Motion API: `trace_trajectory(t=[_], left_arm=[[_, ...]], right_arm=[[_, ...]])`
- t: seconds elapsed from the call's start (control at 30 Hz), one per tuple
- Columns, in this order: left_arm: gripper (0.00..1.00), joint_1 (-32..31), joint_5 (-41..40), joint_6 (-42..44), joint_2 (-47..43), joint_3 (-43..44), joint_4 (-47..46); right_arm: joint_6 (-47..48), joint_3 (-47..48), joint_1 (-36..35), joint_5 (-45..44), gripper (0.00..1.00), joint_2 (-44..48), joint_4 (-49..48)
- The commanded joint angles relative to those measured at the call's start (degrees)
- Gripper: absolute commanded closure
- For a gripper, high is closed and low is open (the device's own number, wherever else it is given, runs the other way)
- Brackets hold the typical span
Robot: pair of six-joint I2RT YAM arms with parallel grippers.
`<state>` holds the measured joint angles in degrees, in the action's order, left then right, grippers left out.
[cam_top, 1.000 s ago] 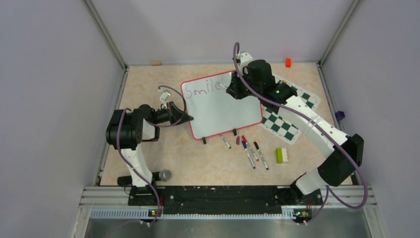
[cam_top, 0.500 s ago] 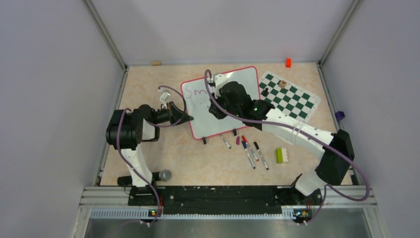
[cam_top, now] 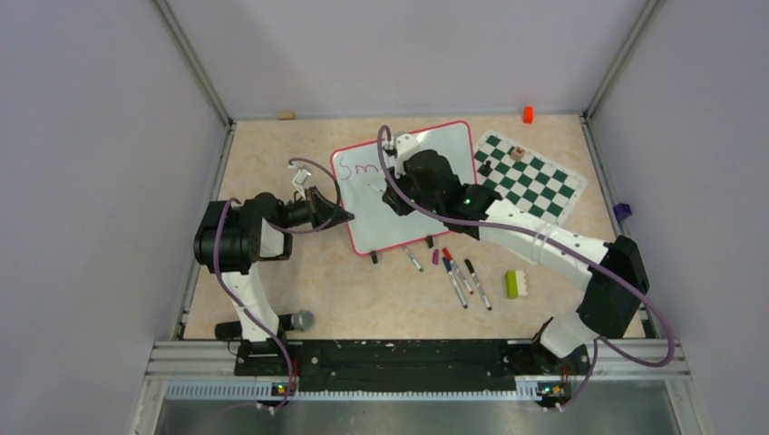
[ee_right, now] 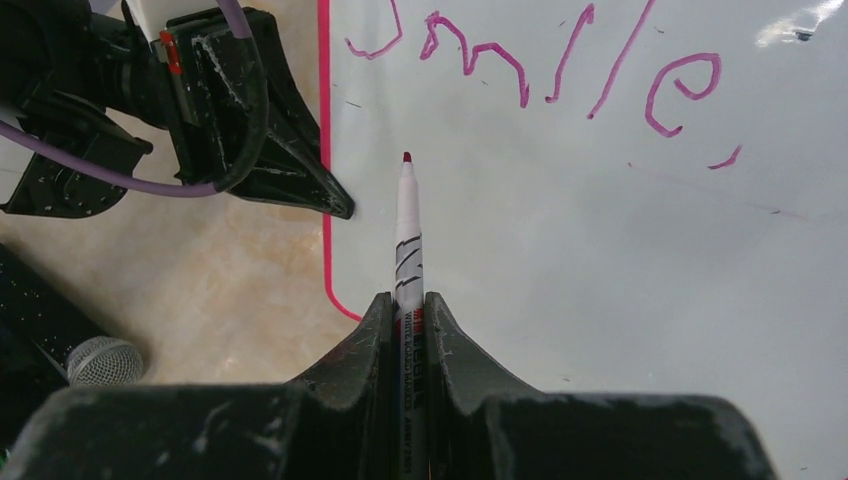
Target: Write a sentence on the whiteboard
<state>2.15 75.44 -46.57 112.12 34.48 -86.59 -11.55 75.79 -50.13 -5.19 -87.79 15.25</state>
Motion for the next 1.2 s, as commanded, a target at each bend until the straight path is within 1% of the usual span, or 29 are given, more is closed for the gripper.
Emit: trace_trajectory(t=[0.0, 0.23, 0.6, 1.0, 1.17], left_arm=[[1.0, 0.25, 0.89, 3.47, 0.51, 0.76, -6.06], [1.0, 0.23, 1.3, 2.34, 0.88, 1.48, -6.14], [1.0, 0.11, 2.12, 0.05, 1.11, 2.33, -6.07], [1.0, -0.34, 2.76, -1.58, 2.72, 3.64, -6.13], [1.0, -0.39, 2.78, -1.62, 3.39, 3.88, -6.12]], right_arm=[[-0.56, -0.83, -0.06, -0.7, 1.0, 1.21, -2.74], [-1.19, -0.06, -1.07, -0.02, 1.0, -1.35, -3.12], [-1.41, 6.0, -2.54, -1.17, 1.0, -8.1, 0.06], [0.07, 6.32, -2.89, -2.41, 1.0, -7.95, -0.87], [1.28, 7.13, -2.89, -4.72, 1.0, -8.3, -0.64]])
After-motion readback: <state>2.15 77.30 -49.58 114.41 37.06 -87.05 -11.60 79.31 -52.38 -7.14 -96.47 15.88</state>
